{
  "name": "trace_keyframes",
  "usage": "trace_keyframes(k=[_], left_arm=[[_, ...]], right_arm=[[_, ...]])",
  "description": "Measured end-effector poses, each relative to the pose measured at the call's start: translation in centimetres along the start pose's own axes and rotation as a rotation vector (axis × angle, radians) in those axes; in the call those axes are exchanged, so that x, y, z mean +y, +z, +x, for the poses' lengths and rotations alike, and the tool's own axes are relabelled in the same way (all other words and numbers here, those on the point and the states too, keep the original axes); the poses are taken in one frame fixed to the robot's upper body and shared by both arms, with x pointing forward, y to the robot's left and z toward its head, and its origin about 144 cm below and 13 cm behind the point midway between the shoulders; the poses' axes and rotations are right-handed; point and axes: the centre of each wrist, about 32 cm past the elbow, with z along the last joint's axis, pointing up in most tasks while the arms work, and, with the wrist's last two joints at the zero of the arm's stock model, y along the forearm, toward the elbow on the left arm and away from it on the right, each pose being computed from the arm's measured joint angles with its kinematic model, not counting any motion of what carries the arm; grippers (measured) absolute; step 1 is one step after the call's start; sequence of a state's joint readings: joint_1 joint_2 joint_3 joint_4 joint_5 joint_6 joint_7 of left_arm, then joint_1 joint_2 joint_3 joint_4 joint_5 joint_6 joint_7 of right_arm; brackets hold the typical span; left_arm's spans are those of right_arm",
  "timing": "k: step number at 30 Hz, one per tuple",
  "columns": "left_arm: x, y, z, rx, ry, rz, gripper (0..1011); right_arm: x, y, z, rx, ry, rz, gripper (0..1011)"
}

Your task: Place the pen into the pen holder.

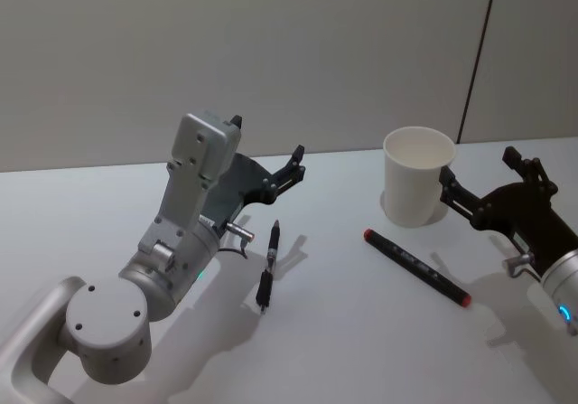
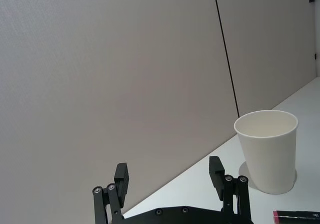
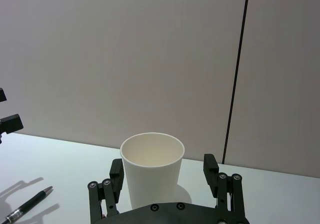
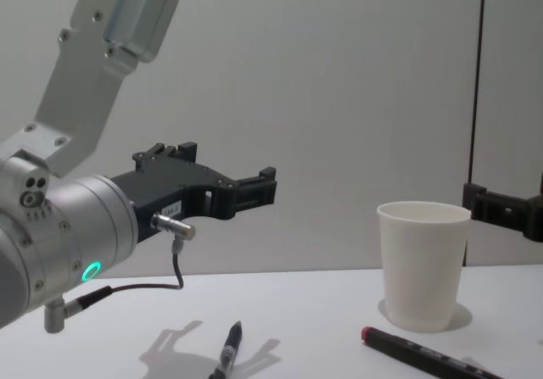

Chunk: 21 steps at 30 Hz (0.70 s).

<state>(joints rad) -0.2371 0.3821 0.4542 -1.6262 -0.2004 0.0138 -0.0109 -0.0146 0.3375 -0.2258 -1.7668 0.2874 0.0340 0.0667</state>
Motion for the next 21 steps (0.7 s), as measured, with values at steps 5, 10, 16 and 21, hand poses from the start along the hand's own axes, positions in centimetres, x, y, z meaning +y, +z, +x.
trace_keyframes(k=[5, 10, 16, 21], left_arm=[[0.00, 0.00, 0.00, 0.000, 0.000, 0.000, 1001], [0.00, 0.00, 0.00, 0.000, 0.000, 0.000, 1001], [0.00, 0.00, 0.00, 0.000, 0.000, 0.000, 1001], [0.00, 0.00, 0.00, 0.000, 0.000, 0.000, 1001]], right_arm=[[0.00, 0.00, 0.00, 0.000, 0.000, 0.000, 1001], [0.10, 0.03, 0.05, 0.000, 0.007, 0.001, 1002], [0.27, 0.14, 0.25, -0.005, 0.028, 0.002, 1001], [0.22, 0.29, 0.60, -0.014, 0.047, -0.004, 1001]])
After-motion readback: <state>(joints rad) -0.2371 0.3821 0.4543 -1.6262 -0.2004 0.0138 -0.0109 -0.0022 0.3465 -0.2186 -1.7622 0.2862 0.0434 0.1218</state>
